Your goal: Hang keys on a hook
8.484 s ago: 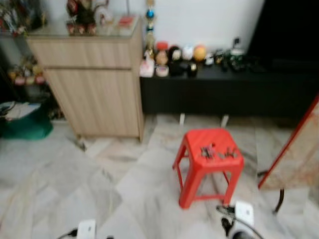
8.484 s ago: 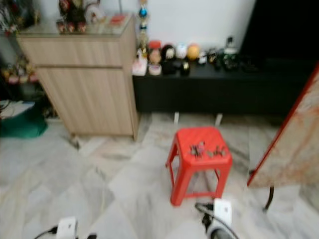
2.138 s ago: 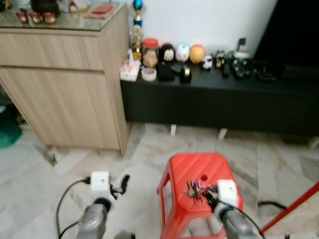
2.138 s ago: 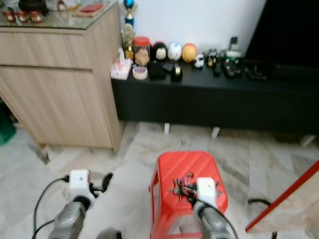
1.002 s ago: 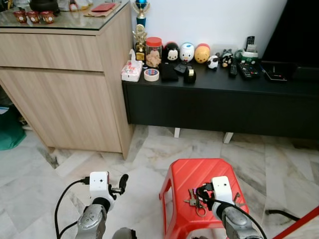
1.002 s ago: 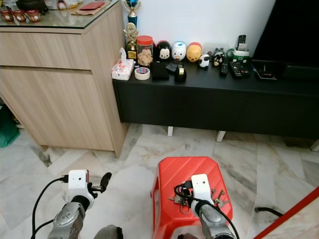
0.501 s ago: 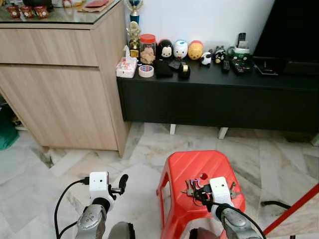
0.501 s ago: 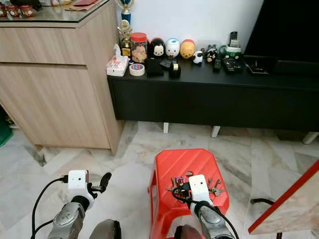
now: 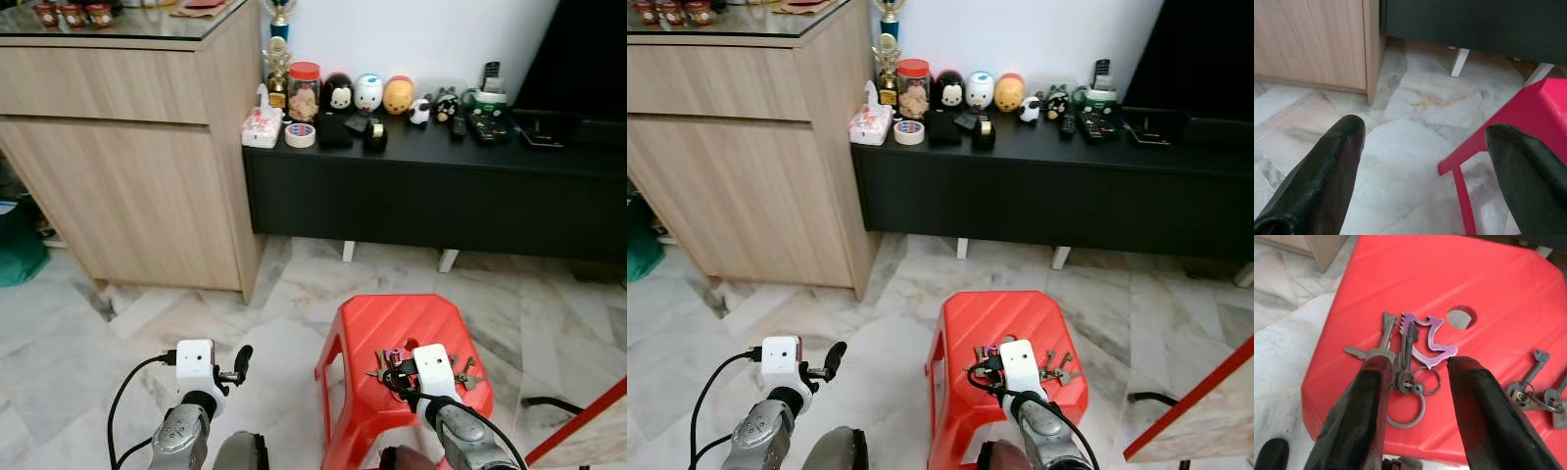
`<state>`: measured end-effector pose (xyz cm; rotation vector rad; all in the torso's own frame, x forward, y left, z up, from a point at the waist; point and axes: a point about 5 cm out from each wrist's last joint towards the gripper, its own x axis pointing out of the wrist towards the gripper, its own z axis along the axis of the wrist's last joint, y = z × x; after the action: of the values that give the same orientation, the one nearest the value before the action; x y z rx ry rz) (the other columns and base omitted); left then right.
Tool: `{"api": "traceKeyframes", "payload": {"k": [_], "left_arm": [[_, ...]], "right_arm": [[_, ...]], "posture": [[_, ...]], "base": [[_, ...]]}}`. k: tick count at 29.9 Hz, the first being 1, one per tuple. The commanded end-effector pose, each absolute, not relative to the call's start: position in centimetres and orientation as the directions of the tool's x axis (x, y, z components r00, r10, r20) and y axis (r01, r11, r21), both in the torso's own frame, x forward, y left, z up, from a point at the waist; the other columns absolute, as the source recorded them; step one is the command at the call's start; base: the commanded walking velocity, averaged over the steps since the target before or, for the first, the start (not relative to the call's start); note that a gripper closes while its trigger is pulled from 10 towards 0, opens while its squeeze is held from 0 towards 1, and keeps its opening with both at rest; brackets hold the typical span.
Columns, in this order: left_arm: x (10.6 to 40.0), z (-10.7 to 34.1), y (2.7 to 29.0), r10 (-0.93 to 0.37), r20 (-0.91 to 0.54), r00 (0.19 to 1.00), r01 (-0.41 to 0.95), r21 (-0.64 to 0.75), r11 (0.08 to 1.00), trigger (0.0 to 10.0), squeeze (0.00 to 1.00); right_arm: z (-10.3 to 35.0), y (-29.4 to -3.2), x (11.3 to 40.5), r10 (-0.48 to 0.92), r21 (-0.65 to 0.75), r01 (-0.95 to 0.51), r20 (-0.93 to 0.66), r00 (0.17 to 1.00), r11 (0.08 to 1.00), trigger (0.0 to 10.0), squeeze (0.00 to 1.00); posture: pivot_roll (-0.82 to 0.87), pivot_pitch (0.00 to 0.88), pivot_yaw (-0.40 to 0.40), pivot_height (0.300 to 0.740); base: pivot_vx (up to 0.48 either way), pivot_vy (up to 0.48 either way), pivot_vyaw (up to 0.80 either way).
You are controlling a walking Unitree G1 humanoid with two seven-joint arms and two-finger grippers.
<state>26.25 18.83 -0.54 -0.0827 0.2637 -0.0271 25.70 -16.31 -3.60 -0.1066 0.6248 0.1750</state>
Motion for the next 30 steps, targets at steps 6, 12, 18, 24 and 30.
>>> {"api": "traceKeyframes", "payload": {"k": [6, 12, 18, 24, 30], "left_arm": [[26.29, -0.54, 18.88, -0.038, -0.261, 0.965, 0.018, -0.079, 0.997, 10.0, 0.00], [26.29, -0.58, 18.81, -0.042, -0.264, 0.964, 0.021, -0.081, 0.996, 10.0, 0.00], [26.31, -0.55, 18.77, -0.043, -0.262, 0.964, 0.022, -0.081, 0.996, 10.0, 0.00], [26.27, -0.57, 18.80, -0.039, -0.262, 0.964, 0.019, -0.078, 0.997, 10.0, 0.00], [26.21, -0.60, 18.79, -0.040, -0.261, 0.964, 0.018, -0.084, 0.996, 10.0, 0.00]], "right_arm": [[-3.63, -16.37, 25.69, 0.116, -0.055, -0.184, -0.592, 0.798, 0.981, 10.0, 0.00], [-3.73, -16.55, 25.58, 0.084, -0.033, -0.128, -0.591, 0.802, 0.991, 10.0, 0.00], [-3.77, -16.51, 25.54, 0.087, -0.036, -0.134, -0.593, 0.801, 0.990, 10.0, 0.00], [-3.72, -16.49, 25.61, 0.099, -0.050, -0.159, -0.594, 0.798, 0.986, 10.0, 0.00], [-3.79, -16.46, 25.54, 0.106, -0.042, -0.165, -0.601, 0.792, 0.985, 10.0, 0.00]], "posture": [[0.06, 0.026, -0.052, 0.619], [0.06, 0.026, -0.052, 0.619], [0.06, 0.026, -0.052, 0.619], [0.06, 0.026, -0.053, 0.619], [0.06, 0.026, -0.053, 0.619]], "base": [[0.147, 0.000, 0.00], [0.326, 0.000, 0.00], [0.328, 0.000, 0.00], [0.365, 0.000, 0.00], [0.000, 0.000, 0.23]]}}
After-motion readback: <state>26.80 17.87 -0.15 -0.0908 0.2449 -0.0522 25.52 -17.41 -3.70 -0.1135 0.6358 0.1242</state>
